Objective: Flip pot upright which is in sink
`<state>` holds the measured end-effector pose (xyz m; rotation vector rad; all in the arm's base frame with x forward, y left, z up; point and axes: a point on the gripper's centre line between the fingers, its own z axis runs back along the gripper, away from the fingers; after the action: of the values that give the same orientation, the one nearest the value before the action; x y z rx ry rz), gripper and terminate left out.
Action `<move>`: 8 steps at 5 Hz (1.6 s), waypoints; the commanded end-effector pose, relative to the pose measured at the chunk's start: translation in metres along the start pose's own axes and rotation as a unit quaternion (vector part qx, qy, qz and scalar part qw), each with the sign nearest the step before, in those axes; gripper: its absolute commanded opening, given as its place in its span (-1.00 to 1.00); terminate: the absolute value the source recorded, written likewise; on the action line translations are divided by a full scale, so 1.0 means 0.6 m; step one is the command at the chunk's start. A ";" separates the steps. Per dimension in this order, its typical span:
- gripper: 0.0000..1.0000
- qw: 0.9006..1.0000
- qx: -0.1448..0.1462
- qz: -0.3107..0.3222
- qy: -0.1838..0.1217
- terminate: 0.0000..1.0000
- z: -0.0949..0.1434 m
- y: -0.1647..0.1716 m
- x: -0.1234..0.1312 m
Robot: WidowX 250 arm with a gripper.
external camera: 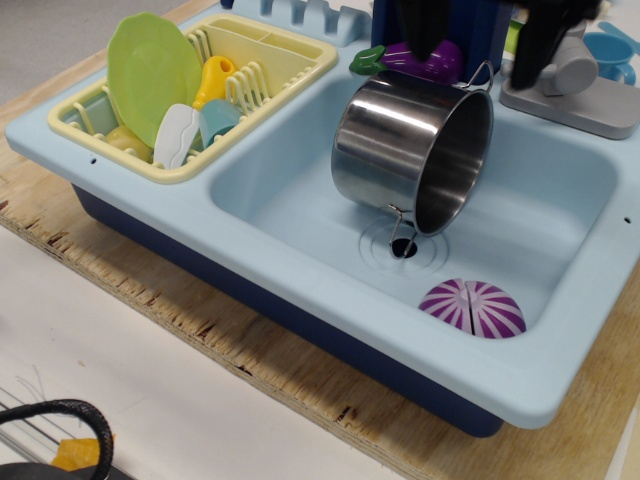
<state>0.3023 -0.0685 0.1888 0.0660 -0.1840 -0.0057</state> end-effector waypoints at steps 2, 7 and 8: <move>1.00 0.990 0.132 0.023 0.037 -1.00 0.002 -0.003 -0.001; 1.00 0.970 0.211 0.060 0.108 -1.00 -0.048 0.025 0.014; 1.00 0.969 0.213 0.065 0.106 -1.00 -0.055 0.037 0.019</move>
<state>0.3189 -0.0438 0.1415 0.4884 0.0668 0.1597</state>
